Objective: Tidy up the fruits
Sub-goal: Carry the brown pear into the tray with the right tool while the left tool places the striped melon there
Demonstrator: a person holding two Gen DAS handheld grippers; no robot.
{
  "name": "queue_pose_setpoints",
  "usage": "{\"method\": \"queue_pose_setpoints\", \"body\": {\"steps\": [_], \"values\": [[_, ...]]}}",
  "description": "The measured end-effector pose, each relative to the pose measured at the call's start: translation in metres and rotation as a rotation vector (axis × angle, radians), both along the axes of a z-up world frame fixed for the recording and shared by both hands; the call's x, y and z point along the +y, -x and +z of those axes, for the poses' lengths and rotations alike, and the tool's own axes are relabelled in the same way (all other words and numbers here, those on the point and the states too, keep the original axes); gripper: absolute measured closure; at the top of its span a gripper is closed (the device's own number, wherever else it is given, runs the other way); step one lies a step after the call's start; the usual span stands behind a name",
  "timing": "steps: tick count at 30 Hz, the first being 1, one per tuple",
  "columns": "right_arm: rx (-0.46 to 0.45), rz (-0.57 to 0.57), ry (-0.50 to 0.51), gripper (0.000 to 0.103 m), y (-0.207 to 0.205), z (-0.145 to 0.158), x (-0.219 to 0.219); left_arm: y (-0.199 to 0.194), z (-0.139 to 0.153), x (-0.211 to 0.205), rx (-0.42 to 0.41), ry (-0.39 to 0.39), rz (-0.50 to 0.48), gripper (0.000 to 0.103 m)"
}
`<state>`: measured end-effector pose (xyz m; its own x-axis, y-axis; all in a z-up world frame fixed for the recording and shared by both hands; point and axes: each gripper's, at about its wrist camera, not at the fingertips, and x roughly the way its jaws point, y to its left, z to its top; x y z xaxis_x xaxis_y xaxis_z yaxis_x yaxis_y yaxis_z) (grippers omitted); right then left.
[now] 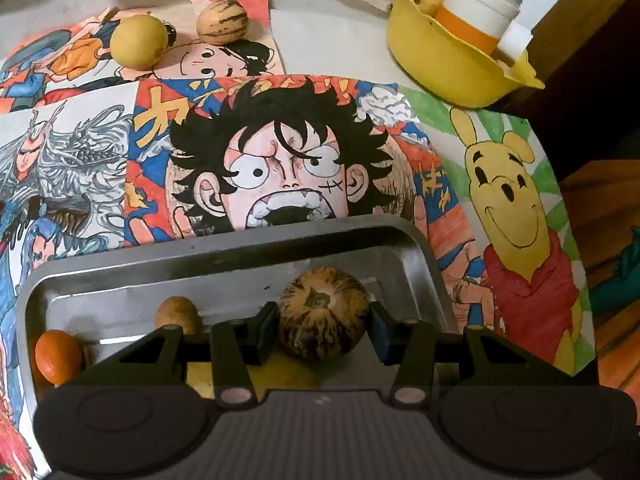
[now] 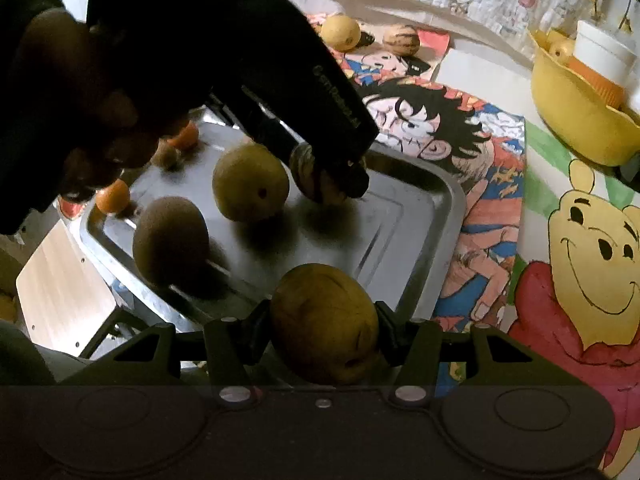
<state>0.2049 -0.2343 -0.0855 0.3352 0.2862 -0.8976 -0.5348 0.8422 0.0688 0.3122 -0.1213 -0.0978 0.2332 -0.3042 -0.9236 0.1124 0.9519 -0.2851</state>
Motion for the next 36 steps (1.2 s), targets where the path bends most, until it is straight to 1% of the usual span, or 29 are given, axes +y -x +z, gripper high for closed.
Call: {"method": "queue_pose_setpoints", "body": {"steps": [4, 10, 12, 13, 14, 15, 19, 20, 23, 26, 28, 30, 33, 36], "values": [[0.016, -0.001, 0.011, 0.048, -0.002, -0.005, -0.002, 0.0, -0.001, -0.006, 0.009, -0.01, 0.01, 0.051], [0.016, 0.024, 0.018, 0.048, -0.003, -0.004, 0.0, 0.001, 0.0, -0.011, 0.006, -0.021, 0.015, 0.05], [0.018, 0.031, 0.015, 0.045, -0.002, -0.003, 0.0, 0.002, 0.001, -0.01, 0.007, -0.01, 0.019, 0.05], [0.009, 0.035, 0.016, 0.039, -0.002, -0.001, 0.0, 0.003, 0.001, -0.009, 0.008, -0.005, 0.021, 0.05], [0.003, 0.039, 0.016, 0.035, -0.001, 0.001, 0.0, 0.003, 0.001, -0.009, 0.01, -0.003, 0.022, 0.047], [-0.002, 0.04, 0.015, 0.034, -0.001, 0.003, -0.001, 0.003, 0.002, -0.008, 0.01, -0.003, 0.022, 0.047], [-0.009, 0.047, 0.019, 0.029, 0.0, 0.009, -0.002, 0.008, 0.006, -0.005, 0.008, -0.006, 0.036, 0.036], [-0.011, 0.044, 0.015, 0.026, 0.001, 0.011, -0.003, 0.009, 0.009, -0.004, 0.004, -0.003, 0.04, 0.033], [-0.014, 0.028, 0.003, 0.021, 0.002, 0.016, -0.007, 0.016, 0.017, 0.0, -0.011, 0.007, 0.051, 0.023], [-0.015, 0.006, -0.006, 0.016, 0.003, 0.02, -0.01, 0.027, 0.029, 0.007, -0.043, 0.016, 0.061, 0.019], [-0.012, -0.005, -0.015, 0.013, 0.004, 0.023, -0.012, 0.033, 0.036, 0.012, -0.059, 0.013, 0.071, 0.012], [0.0, -0.015, -0.024, 0.009, 0.004, 0.025, -0.013, 0.038, 0.041, 0.018, -0.065, 0.009, 0.085, 0.008], [0.009, -0.024, -0.032, 0.005, 0.004, 0.026, -0.013, 0.047, 0.044, 0.032, -0.048, 0.006, 0.126, 0.006], [0.018, -0.032, -0.033, 0.005, 0.005, 0.026, -0.012, 0.06, 0.046, 0.048, -0.038, -0.007, 0.151, 0.004]]}}
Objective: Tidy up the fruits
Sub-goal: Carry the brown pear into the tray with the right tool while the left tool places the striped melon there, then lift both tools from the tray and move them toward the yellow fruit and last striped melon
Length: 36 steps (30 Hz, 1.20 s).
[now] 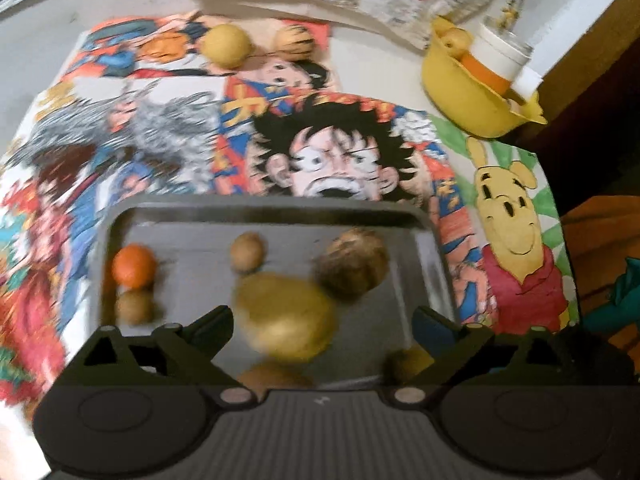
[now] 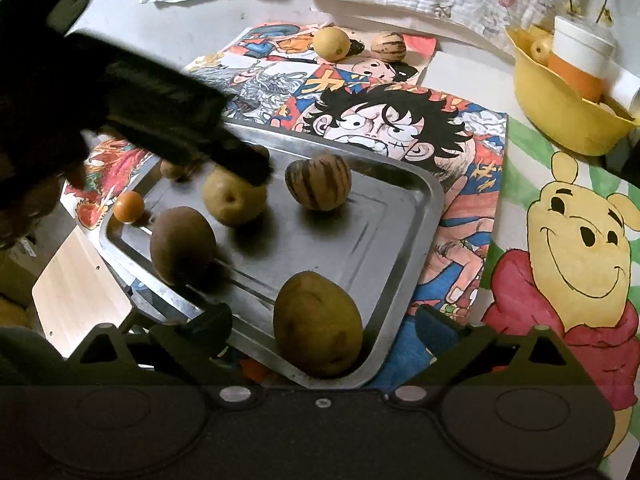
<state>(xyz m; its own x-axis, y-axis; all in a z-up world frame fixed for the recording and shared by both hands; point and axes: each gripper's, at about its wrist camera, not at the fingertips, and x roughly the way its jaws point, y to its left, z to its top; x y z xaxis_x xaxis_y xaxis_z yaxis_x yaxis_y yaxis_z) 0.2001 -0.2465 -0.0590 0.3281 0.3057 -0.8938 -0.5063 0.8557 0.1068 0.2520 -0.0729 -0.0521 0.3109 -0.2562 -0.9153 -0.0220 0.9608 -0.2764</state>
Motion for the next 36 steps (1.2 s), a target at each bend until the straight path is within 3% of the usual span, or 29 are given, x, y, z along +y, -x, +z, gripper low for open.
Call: {"method": "queue_pose_setpoints", "body": {"steps": [10, 18, 36], "values": [[-0.009, 0.024, -0.007, 0.003, 0.0, 0.006, 0.009, 0.047, 0.008, 0.044, 0.011, -0.082, -0.021, 0.001], [-0.025, 0.044, -0.011, 0.001, -0.007, 0.008, 0.021, 0.065, 0.008, 0.076, 0.05, -0.126, 0.021, 0.001], [-0.09, 0.029, -0.064, 0.001, -0.052, 0.012, 0.035, 0.036, 0.012, 0.109, 0.048, -0.151, 0.162, 0.001]]}}
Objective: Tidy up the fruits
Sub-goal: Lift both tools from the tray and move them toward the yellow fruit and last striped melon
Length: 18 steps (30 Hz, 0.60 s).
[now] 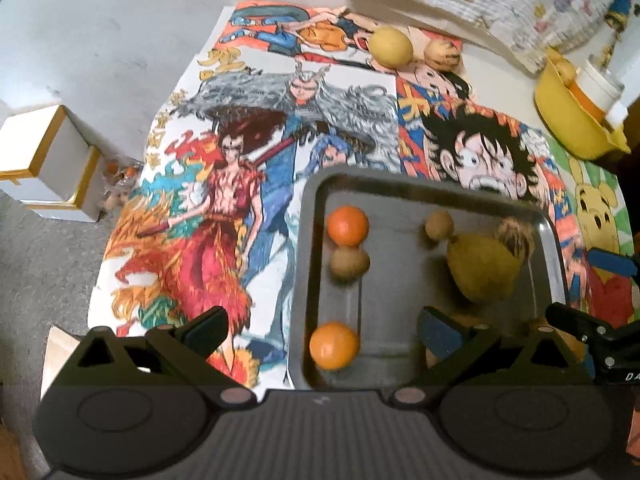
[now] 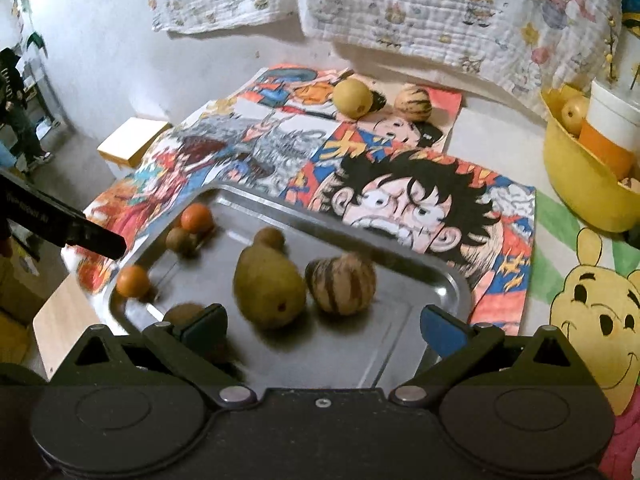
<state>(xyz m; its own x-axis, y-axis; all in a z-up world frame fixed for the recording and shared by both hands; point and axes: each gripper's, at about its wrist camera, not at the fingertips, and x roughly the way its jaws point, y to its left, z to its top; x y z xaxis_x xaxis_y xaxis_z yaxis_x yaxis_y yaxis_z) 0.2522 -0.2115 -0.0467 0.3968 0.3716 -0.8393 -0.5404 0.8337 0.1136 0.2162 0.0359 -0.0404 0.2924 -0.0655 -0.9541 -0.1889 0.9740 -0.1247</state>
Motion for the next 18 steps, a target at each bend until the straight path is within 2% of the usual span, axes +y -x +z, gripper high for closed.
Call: {"method": "queue_pose_setpoints", "body": {"steps": [9, 18], "values": [[-0.022, -0.036, 0.004, 0.001, -0.041, -0.003, -0.002, -0.053, 0.002, 0.0, -0.03, -0.012, 0.028, 0.001], [-0.074, -0.001, 0.063, 0.001, -0.094, -0.01, 0.001, -0.13, -0.001, -0.012, -0.051, -0.021, -0.067, 0.001]]}}
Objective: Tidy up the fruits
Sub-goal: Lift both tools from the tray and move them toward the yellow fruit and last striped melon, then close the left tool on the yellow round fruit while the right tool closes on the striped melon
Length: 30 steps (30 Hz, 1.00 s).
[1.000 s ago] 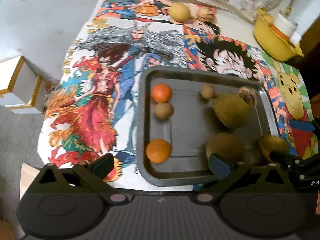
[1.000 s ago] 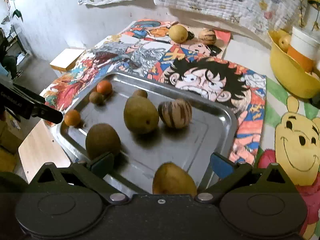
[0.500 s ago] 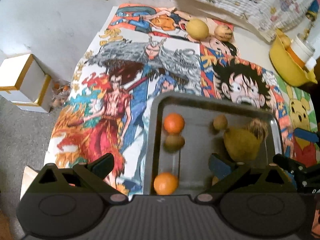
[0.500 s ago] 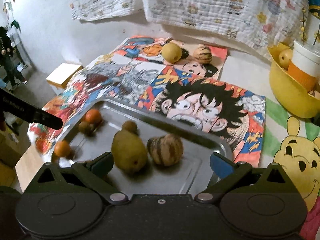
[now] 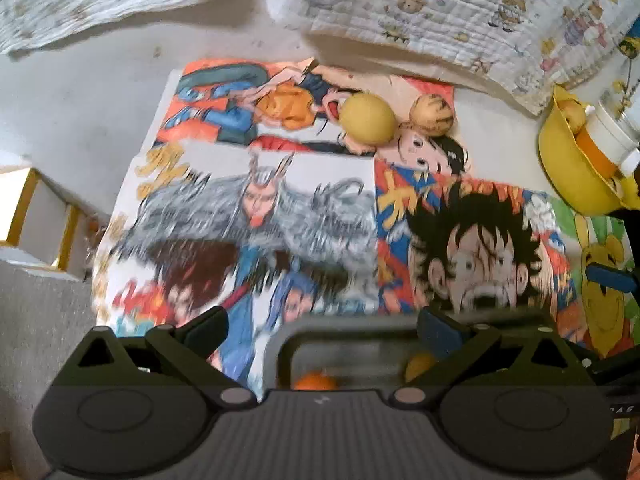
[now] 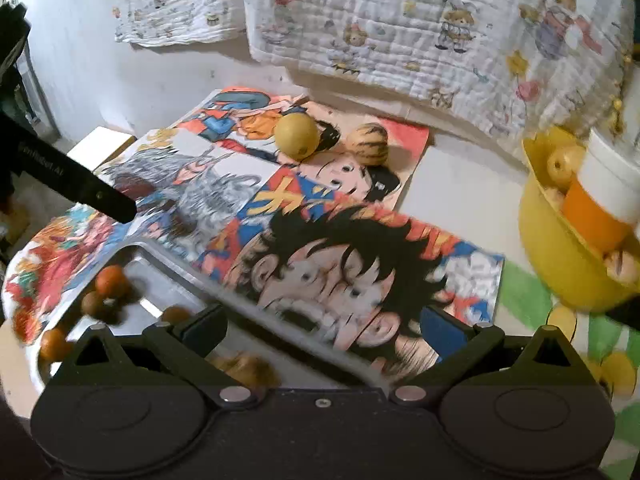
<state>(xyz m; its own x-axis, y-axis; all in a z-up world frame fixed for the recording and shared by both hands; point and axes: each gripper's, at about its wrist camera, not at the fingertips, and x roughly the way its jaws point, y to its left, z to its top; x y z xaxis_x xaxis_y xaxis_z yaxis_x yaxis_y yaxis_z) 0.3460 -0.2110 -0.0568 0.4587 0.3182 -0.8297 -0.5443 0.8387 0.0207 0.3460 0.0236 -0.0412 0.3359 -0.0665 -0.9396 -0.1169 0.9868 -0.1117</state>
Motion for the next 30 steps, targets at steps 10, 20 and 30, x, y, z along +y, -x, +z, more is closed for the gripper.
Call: {"method": "queue_pose_setpoints", "body": {"steps": [10, 20, 30], "values": [[-0.034, 0.042, 0.059, 0.001, -0.068, -0.018, 0.022, -0.069, -0.011, 0.006, -0.04, 0.03, 0.013, 0.001], [-0.136, 0.135, 0.177, 0.001, -0.106, -0.023, 0.039, -0.109, -0.025, 0.006, -0.058, -0.033, -0.117, 0.001], [-0.246, 0.268, 0.292, 0.004, -0.122, -0.035, 0.067, -0.144, -0.044, 0.035, -0.049, 0.147, 0.024, 0.001]]}}
